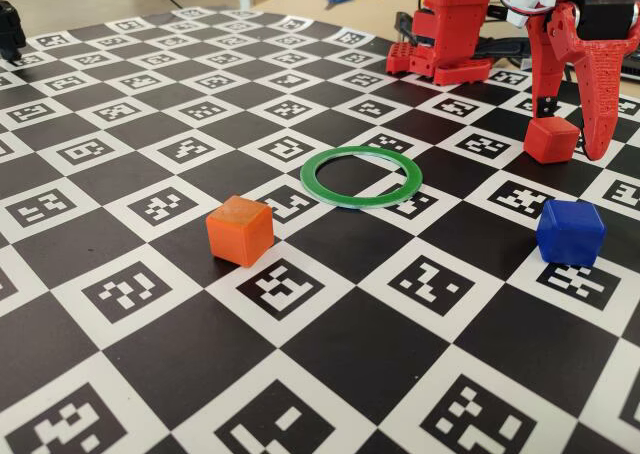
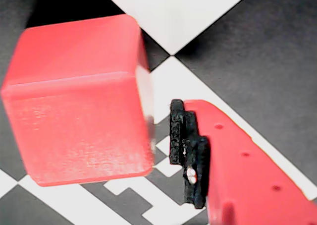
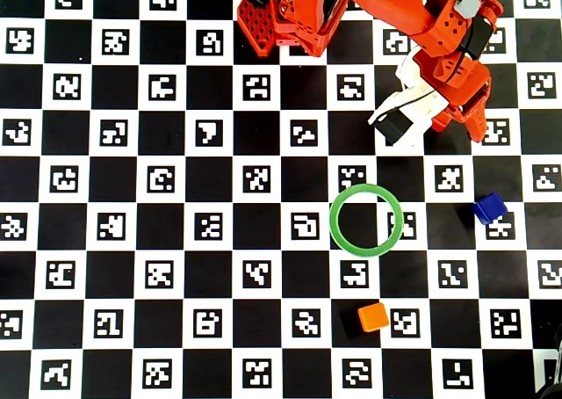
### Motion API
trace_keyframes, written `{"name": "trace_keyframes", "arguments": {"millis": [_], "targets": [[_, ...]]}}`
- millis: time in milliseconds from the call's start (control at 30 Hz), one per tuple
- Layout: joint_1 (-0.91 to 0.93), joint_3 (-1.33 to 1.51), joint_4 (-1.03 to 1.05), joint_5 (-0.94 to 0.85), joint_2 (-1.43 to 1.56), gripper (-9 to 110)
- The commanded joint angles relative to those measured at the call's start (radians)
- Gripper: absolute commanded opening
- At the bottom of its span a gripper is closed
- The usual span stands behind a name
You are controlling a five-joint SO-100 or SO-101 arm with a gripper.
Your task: Grab the red cube then put it in the green circle then put the blue cube on top and finally the orange cube on top
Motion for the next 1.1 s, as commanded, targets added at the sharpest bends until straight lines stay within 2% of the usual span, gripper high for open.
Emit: {"name": "trace_keyframes", "arguments": {"millis": [0,233,733,1067], "targets": [[0.008,-0.003,-0.025,-0.003,0.006,46],[0.011,-0.003,-0.034,-0.018,-0.005,40],[0.014,-0.006,-0.038,-0.043,-0.012,15],[0.014,-0.075,0.031,-0.067,-0.005,9]]}}
